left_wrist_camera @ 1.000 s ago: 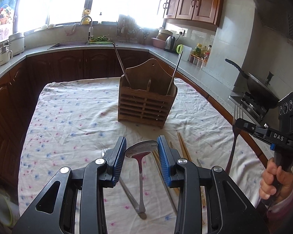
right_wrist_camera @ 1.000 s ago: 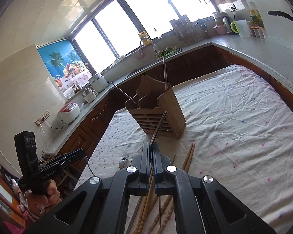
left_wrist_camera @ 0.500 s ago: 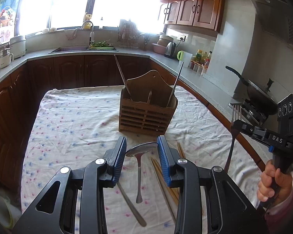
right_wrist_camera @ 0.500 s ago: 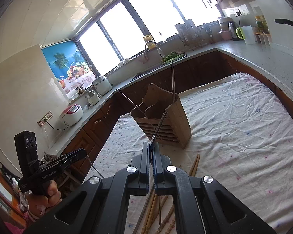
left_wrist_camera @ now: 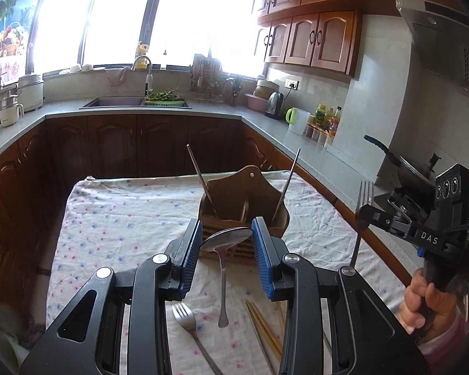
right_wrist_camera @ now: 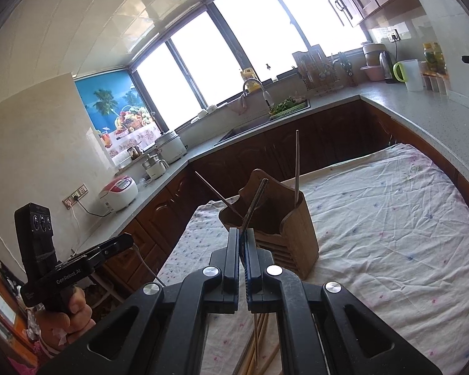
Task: Organize utensils
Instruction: 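Carry the spoon with the left tool toward the holder while the right tool carries the fork there, then open the left tool to drop the spoon into the holder while the right tool releases the fork there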
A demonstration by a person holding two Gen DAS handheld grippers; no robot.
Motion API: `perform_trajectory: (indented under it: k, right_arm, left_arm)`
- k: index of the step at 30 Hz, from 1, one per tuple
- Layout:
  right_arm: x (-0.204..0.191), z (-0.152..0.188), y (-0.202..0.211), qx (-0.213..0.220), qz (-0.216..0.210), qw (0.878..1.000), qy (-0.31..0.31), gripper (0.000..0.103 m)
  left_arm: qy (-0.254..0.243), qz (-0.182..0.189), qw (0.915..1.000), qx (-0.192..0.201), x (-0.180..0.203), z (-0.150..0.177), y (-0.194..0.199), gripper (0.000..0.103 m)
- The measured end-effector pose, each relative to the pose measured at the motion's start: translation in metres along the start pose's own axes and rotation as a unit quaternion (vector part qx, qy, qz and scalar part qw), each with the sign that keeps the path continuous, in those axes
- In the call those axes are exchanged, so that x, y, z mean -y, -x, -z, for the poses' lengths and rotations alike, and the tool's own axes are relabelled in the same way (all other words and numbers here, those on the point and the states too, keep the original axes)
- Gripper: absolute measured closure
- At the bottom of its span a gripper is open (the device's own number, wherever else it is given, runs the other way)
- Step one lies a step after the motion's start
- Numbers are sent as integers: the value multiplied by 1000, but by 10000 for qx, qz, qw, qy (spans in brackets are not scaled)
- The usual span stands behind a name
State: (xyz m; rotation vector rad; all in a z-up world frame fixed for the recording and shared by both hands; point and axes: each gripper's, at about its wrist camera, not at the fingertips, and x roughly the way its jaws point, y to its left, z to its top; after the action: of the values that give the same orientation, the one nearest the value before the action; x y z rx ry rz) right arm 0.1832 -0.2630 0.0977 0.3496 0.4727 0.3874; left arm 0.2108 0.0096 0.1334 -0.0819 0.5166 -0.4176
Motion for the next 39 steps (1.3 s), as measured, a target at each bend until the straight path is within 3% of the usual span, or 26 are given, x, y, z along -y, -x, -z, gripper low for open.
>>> perform_trajectory:
  k: [10,19,29,39]
  right_arm:
    - [-2,-49,-42,442,-31,9986,280,100]
    - [1,-76,-88,843,-45,9952,501,100]
    - [14,-32,-124,817,112,9943,671,100]
    - [25,-5,-134,393,113,9976,561,100]
  left_arm:
    - [-115,-37,9987,488,-2,-69,-23,71]
    - [-82,-70,9978,650,-3,-110,-79,71]
    - [314,-33,9988,367,-20,-82,-142,71]
    - [263,-22,9996,-82,-19,-39,-165,71]
